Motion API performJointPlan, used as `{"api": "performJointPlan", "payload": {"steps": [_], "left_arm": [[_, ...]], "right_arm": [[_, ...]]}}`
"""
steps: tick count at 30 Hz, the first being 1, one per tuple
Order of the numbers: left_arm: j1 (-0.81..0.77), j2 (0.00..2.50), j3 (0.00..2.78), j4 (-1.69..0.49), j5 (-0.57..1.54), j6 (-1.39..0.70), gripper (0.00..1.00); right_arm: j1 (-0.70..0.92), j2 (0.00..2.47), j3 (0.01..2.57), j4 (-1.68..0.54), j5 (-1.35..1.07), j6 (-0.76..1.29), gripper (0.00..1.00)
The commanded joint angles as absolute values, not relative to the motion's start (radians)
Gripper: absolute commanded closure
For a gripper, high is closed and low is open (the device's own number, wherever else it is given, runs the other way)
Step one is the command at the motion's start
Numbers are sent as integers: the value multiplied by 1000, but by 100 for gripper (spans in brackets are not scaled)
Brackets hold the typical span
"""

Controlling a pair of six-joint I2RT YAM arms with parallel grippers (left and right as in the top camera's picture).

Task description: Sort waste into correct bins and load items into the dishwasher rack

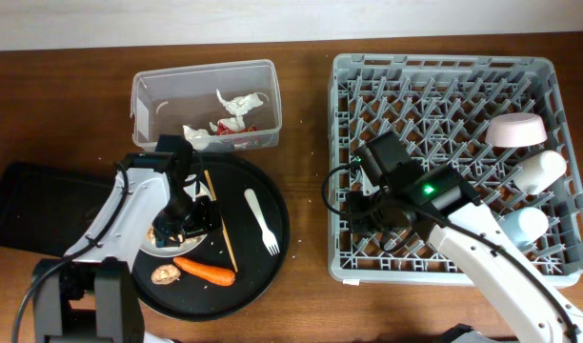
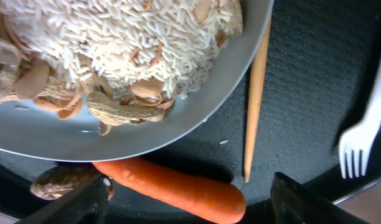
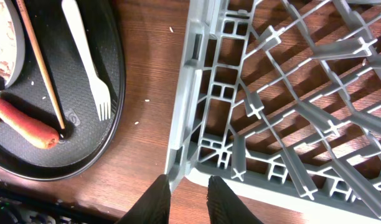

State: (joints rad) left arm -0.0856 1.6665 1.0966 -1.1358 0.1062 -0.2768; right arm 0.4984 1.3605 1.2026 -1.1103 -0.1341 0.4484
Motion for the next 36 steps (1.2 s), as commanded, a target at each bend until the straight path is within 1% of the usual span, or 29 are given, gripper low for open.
{"api": "performJointPlan", "payload": {"steps": [1, 2, 4, 7, 8, 9, 10, 13, 15, 17, 18, 21, 26, 29, 31, 36], "left_arm": [[-134, 1666, 1101, -1127, -85, -280, 28], [-159, 1666, 1101, -1110, -88, -283, 28], [-230, 1668, 1099, -1073, -122, -283, 33], [-329, 1668, 1092, -1066, -252, -284, 34], [-342, 1668, 1089, -1066, -261, -284, 34], [-350, 1668, 1084, -1063, -267, -287, 37], [-351, 1668, 1074, -1061, -278, -313, 42], [-351, 1669, 1031, -1023, -277, -319, 48], [-351, 1670, 996, -997, -277, -321, 50], [-351, 1670, 958, -960, -277, -321, 55], [-351, 1670, 936, -931, -277, -321, 59], [-351, 1670, 892, -862, -266, -321, 64], [-351, 1670, 876, -852, -249, -321, 64], [-351, 1670, 876, -848, -172, -321, 65], [-351, 1670, 872, -844, -172, -321, 65], [-351, 1670, 800, -741, -138, -321, 65]], "right_arm": [[500, 1364, 1210, -1120, -119, 446, 75], [500, 1364, 1210, -1120, -119, 446, 75], [500, 1364, 1210, -1120, -119, 446, 75], [500, 1364, 1210, -1129, -119, 445, 74], [500, 1364, 1210, -1131, -119, 445, 74], [500, 1364, 1210, -1131, -119, 445, 74], [500, 1364, 1210, -1131, -119, 445, 74], [500, 1364, 1210, -1131, -119, 445, 74], [500, 1364, 1210, -1131, -119, 445, 74], [500, 1364, 1210, -1131, -119, 445, 74], [500, 1364, 1210, -1131, -119, 445, 74], [500, 1364, 1210, -1131, -119, 445, 74], [500, 1364, 1210, -1131, -119, 445, 74], [500, 1364, 1210, -1131, -119, 445, 74], [500, 1364, 1210, -1132, -119, 445, 74], [500, 1364, 1210, -1135, -119, 446, 74]]}}
